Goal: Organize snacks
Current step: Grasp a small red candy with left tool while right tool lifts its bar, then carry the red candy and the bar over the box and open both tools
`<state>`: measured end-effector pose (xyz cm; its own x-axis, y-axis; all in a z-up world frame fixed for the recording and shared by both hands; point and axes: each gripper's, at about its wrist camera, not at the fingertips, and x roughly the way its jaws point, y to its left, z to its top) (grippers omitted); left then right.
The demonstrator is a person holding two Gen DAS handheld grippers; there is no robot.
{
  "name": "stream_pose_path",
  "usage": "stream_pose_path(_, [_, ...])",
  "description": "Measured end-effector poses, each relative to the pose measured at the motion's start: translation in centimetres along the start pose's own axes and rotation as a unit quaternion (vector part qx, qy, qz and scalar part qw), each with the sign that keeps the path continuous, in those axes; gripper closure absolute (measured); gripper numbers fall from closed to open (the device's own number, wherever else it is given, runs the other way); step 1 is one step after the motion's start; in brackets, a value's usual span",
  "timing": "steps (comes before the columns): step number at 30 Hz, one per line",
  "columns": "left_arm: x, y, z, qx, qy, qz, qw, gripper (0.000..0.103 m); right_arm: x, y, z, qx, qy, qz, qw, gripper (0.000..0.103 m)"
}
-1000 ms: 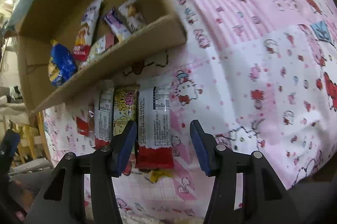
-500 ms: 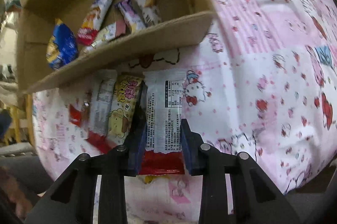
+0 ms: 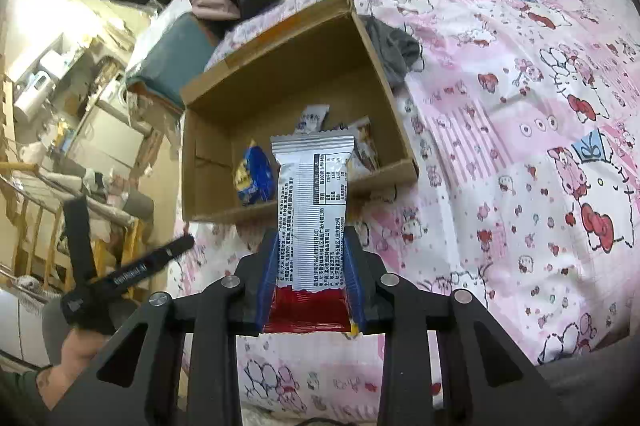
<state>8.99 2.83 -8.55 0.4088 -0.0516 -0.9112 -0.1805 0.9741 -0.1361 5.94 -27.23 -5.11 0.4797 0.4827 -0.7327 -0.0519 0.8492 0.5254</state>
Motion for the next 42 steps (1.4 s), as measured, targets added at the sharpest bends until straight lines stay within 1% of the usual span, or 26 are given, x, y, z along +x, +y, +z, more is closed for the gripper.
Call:
stream_pose_path(1, [0.1, 0.1, -0.1, -0.008, 0.002, 0.002, 1.0000, 0.017, 0.2, -0.4, 0.0, 0.010, 0.003, 0.005, 1.000, 0.071])
stream_pose_path(2, [0.2, 0.0, -0.2, -0.015, 0.001, 0.005, 0.9999, 0.018, 0.3, -0.7, 0.0, 0.017, 0.005, 0.008, 1.000, 0.071])
stream_pose_path(3, [0.6, -0.3, -0.4, -0.022, 0.005, 0.009, 0.9997, 0.021, 0.5, -0.9, 0.1, 0.023, 0.008, 0.007, 1.000, 0.071])
stream_pose_path(4, [1.1, -0.7, -0.6, -0.029, 0.013, 0.004, 0.9995, 0.027, 0.7, -0.9, 0.0, 0.025, 0.009, 0.007, 1.000, 0.071])
stream_pose_path(7, [2.9, -1.6, -1.3, -0.059, 0.038, -0.006, 0.9975, 0.039, 0.8, -0.6, 0.1, 0.027, 0.008, 0.010, 1.000, 0.071])
stream_pose_path(8, [3.9, -1.9, -1.7, -0.077, 0.051, -0.011, 0.9956, 0.040, 1.0, -0.5, 0.1, 0.029, 0.009, 0.012, 0.999, 0.071])
stream_pose_path(9, [4.5, -2.1, -1.9, -0.089, 0.058, -0.010, 0.9944, 0.043, 1.1, -0.6, 0.2, 0.032, 0.009, 0.015, 0.999, 0.071])
stream_pose_path(12, [6.5, -2.3, -2.6, -0.132, 0.076, -0.010, 0.9883, 0.046, 1.2, -1.1, 0.3, 0.041, 0.010, 0.019, 0.999, 0.071])
stream_pose_path(13, [7.1, -2.3, -2.7, -0.140, 0.080, -0.010, 0.9868, 0.051, 1.2, -1.2, 0.3, 0.045, 0.011, 0.020, 0.999, 0.071])
stream_pose_path(15, [8.3, -2.8, -3.0, -0.146, 0.090, -0.001, 0.9852, 0.057, 1.4, -1.6, 0.3, 0.055, 0.016, 0.024, 0.998, 0.071])
stream_pose_path(16, [8.5, -3.0, -3.1, -0.145, 0.091, 0.005, 0.9853, 0.057, 1.4, -1.7, 0.3, 0.058, 0.017, 0.025, 0.998, 0.071])
stream_pose_path(18, [8.8, -3.8, -3.1, -0.136, 0.079, 0.019, 0.9874, 0.057, 1.4, -1.8, 0.3, 0.061, 0.017, 0.026, 0.998, 0.071])
stream_pose_path(20, [8.9, -4.3, -3.0, -0.128, 0.075, 0.026, 0.9886, 0.066, 1.4, -1.8, 0.4, 0.060, 0.016, 0.028, 0.998, 0.071])
stream_pose_path(21, [8.9, -4.4, -3.0, -0.127, 0.076, 0.028, 0.9886, 0.080, 1.4, -1.8, 0.5, 0.060, 0.015, 0.030, 0.998, 0.071])
stream_pose_path(22, [9.1, -4.4, -3.0, -0.126, 0.082, 0.032, 0.9882, 0.089, 1.3, -1.8, 0.5, 0.061, 0.014, 0.032, 0.998, 0.071])
stream_pose_path(27, [8.5, -4.0, -3.2, -0.126, 0.092, 0.015, 0.9877, 0.090, 1.3, -1.8, 0.6, 0.065, 0.012, 0.040, 0.997, 0.071])
stream_pose_path(32, [6.0, -3.4, -2.8, -0.084, 0.080, 0.012, 0.9931, 0.090, 1.2, -1.3, 0.5, 0.059, 0.010, 0.041, 0.997, 0.071])
stream_pose_path(34, [4.9, -3.3, -2.9, -0.069, 0.089, 0.000, 0.9937, 0.090, 1.2, -1.2, 0.4, 0.058, 0.010, 0.041, 0.997, 0.071])
stream_pose_path(35, [4.1, -3.2, -3.0, -0.063, 0.096, -0.012, 0.9933, 0.090, 1.2, -1.2, 0.4, 0.057, 0.010, 0.041, 0.997, 0.071])
stream_pose_path(36, [3.5, -3.2, -2.9, -0.057, 0.096, -0.016, 0.9936, 0.090, 1.2, -1.1, 0.4, 0.057, 0.010, 0.041, 0.998, 0.071])
stream_pose_path(39, [0.6, -3.2, -2.3, -0.018, 0.074, -0.024, 0.9968, 0.090, 1.3, -1.0, 0.3, 0.055, 0.011, 0.043, 0.998, 0.071])
stream_pose_path(42, [-1.9, -3.5, -1.1, 0.026, 0.043, -0.026, 0.9984, 0.090, 1.5, -1.1, 0.5, 0.065, 0.017, 0.063, 0.996, 0.071])
